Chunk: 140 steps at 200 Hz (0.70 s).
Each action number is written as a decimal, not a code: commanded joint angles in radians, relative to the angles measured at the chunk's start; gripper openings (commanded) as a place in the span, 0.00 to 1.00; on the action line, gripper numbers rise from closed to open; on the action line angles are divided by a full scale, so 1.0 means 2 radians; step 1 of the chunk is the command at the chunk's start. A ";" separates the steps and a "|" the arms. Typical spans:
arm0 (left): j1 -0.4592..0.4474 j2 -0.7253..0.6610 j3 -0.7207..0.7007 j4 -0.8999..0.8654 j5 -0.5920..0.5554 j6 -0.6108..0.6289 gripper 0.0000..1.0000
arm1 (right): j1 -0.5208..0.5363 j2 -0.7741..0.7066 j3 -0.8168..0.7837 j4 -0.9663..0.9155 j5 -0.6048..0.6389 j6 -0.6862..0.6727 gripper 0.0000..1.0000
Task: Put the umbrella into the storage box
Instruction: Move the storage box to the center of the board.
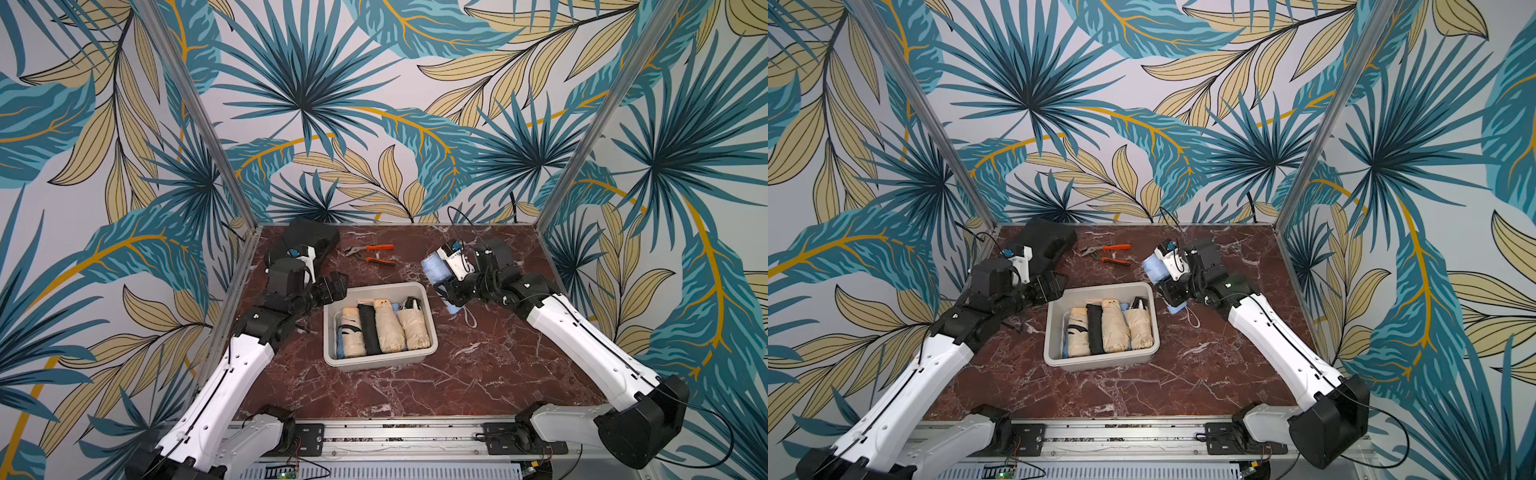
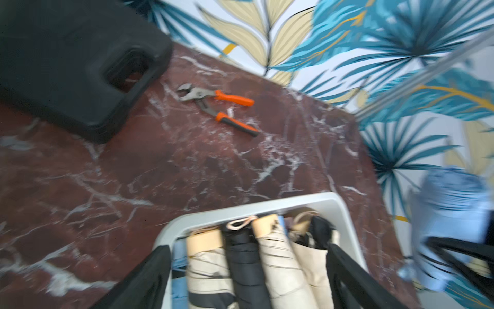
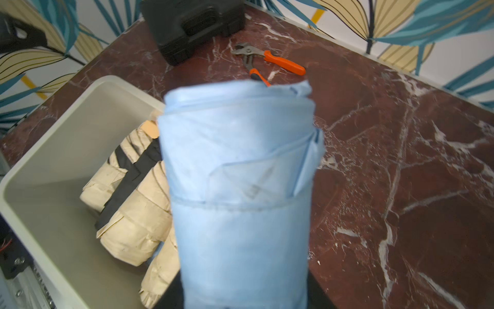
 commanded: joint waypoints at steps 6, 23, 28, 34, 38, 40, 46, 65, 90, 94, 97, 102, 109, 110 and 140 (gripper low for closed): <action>-0.001 -0.031 0.010 0.072 0.151 -0.036 0.98 | 0.025 -0.010 0.027 0.004 -0.048 -0.085 0.37; -0.001 -0.041 0.000 0.117 0.201 -0.079 1.00 | 0.044 -0.003 0.038 0.002 -0.057 -0.108 0.37; -0.002 -0.043 -0.006 0.130 0.214 -0.093 1.00 | 0.049 0.000 0.043 0.001 -0.060 -0.113 0.37; -0.002 -0.044 -0.012 0.144 0.228 -0.109 1.00 | 0.055 0.004 0.048 0.002 -0.064 -0.117 0.37; -0.002 -0.045 -0.016 0.151 0.235 -0.118 1.00 | 0.058 0.007 0.052 0.002 -0.065 -0.119 0.37; -0.003 -0.046 -0.018 0.154 0.237 -0.121 1.00 | 0.060 0.009 0.054 0.001 -0.067 -0.119 0.37; -0.004 -0.048 -0.023 0.161 0.245 -0.131 1.00 | 0.065 0.013 0.059 0.001 -0.070 -0.121 0.37; -0.011 -0.052 -0.038 0.185 0.261 -0.149 1.00 | 0.079 0.030 0.079 -0.002 -0.078 -0.125 0.37; -0.018 -0.047 -0.054 0.214 0.272 -0.179 1.00 | 0.101 0.054 0.105 -0.004 -0.085 -0.129 0.37; -0.019 -0.045 -0.054 0.209 0.271 -0.178 1.00 | 0.104 0.057 0.109 -0.003 -0.086 -0.130 0.37; -0.019 -0.044 -0.053 0.205 0.271 -0.176 1.00 | 0.106 0.060 0.111 -0.003 -0.086 -0.129 0.37; -0.019 -0.041 -0.051 0.198 0.268 -0.173 1.00 | 0.109 0.063 0.115 -0.001 -0.088 -0.129 0.37; -0.018 -0.039 -0.051 0.196 0.267 -0.169 1.00 | 0.114 0.068 0.120 0.000 -0.091 -0.129 0.37; -0.018 -0.039 -0.051 0.196 0.267 -0.169 1.00 | 0.114 0.069 0.121 0.000 -0.092 -0.130 0.37; -0.019 -0.028 -0.057 0.218 0.264 -0.182 0.99 | 0.132 0.090 0.145 -0.005 -0.099 -0.130 0.37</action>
